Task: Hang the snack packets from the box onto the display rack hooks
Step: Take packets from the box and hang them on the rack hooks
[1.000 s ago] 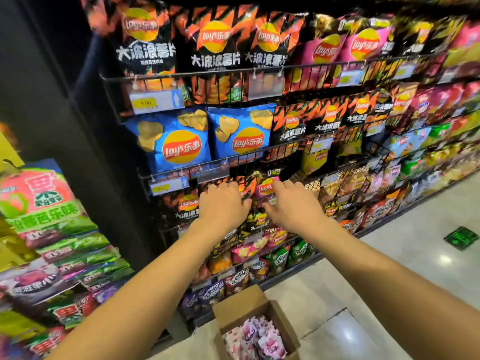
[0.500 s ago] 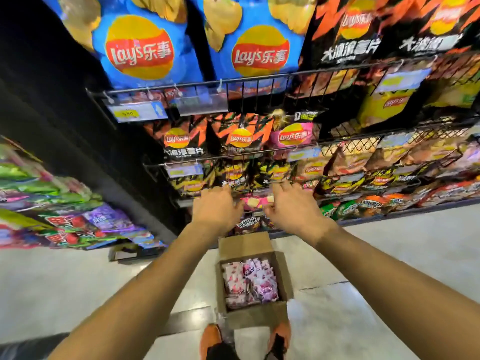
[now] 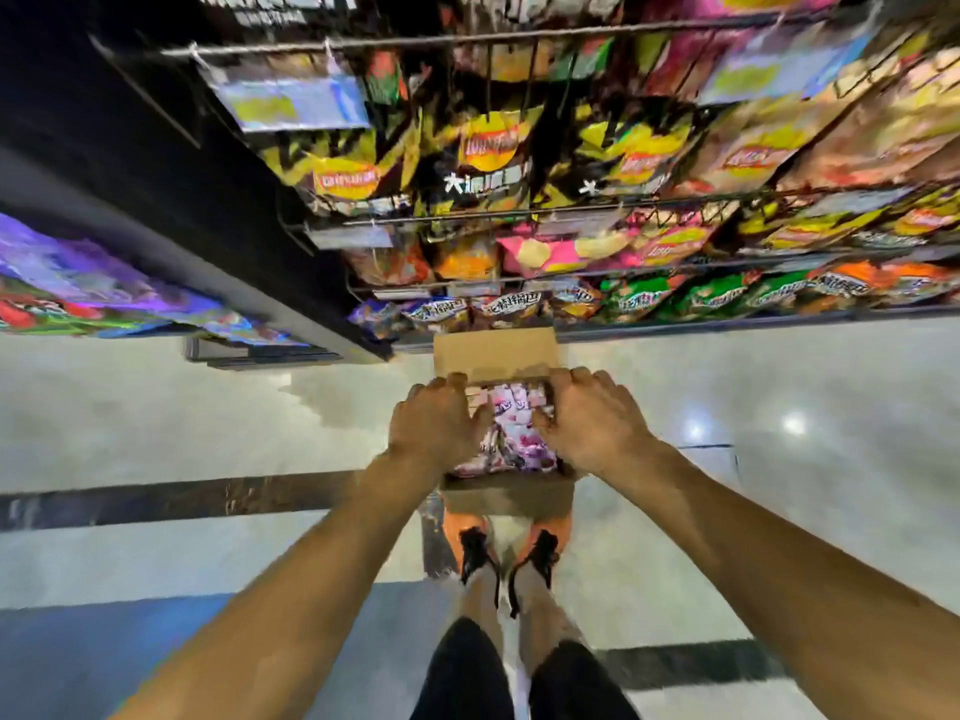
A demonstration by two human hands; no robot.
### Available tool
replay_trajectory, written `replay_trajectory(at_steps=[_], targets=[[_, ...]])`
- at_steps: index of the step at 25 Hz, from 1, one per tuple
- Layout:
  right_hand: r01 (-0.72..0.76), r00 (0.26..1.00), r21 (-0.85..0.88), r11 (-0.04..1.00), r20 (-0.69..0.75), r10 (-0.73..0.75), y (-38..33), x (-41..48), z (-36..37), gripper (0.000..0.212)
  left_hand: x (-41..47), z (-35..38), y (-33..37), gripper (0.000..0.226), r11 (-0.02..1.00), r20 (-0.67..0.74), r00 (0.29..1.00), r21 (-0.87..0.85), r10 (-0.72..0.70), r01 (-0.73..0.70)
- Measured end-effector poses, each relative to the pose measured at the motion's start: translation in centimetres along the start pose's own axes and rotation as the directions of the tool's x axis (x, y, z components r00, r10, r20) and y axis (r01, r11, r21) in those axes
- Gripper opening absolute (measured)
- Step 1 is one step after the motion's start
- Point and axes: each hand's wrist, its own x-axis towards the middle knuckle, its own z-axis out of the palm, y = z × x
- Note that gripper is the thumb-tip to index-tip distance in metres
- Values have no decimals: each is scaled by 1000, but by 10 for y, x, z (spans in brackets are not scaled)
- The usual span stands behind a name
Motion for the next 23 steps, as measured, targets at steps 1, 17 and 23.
replay_trajectory(at_steps=[1, 17, 23], targets=[[-5, 1000, 0, 1000, 9, 5, 3, 2, 13, 55, 5, 13, -5, 53, 1000, 17, 1000, 3, 6, -6], [-433, 896, 544, 719, 170, 411, 78, 171, 369, 60, 216, 333, -115, 57, 853, 108, 935, -386, -337, 352], [-550, 822, 589, 592, 254, 510, 94, 224, 438, 65, 263, 398, -131, 67, 778, 95, 906, -481, -413, 405]])
